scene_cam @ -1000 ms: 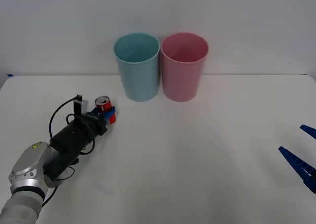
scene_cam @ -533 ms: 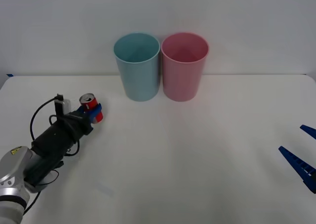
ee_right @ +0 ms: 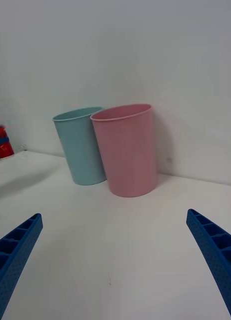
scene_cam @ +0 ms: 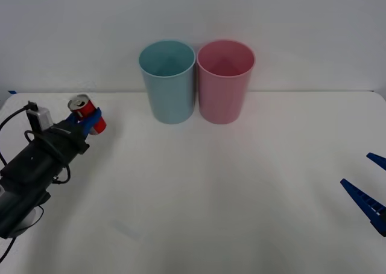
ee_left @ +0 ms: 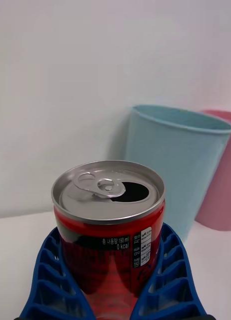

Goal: Grasp the object on the table and drop it into the matching bin: aluminum can to the light blue bin, PET bottle to the pink bin.

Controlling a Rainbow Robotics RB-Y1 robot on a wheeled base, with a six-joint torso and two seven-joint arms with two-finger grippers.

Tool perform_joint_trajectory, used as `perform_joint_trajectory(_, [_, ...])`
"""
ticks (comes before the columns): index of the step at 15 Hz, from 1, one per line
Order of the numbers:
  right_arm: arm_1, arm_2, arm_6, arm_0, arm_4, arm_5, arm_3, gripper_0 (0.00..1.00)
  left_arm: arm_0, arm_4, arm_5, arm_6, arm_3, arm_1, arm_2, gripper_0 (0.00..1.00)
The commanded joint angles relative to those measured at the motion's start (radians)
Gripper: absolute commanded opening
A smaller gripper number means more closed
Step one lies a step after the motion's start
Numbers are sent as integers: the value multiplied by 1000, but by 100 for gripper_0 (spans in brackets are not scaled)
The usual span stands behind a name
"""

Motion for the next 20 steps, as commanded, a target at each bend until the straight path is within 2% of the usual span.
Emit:
perform_joint_trajectory(1, [0, 0, 0, 0, 0, 0, 0, 100, 4, 7, 2, 36, -48, 33, 28, 0])
perform_joint_trajectory(3, [0, 0, 0, 0, 0, 0, 0, 100, 4, 6, 2, 124, -103, 67, 42, 0])
perform_joint_trajectory(8, [0, 0, 0, 0, 0, 0, 0, 100, -44, -65, 0, 331, -203, 130, 50, 0])
perform_joint_trajectory(13, [0, 0, 0, 0, 0, 0, 0, 100, -197, -217, 0, 548, -194, 136, 27, 1])
perform_joint_trajectory(15, [0, 0, 0, 0, 0, 0, 0, 100, -291, -263, -1, 591, -122, 136, -12, 1])
perform_joint_trajectory(20, [0, 0, 0, 0, 0, 0, 0, 100, -541, -293, -1, 568, 148, 122, -117, 2])
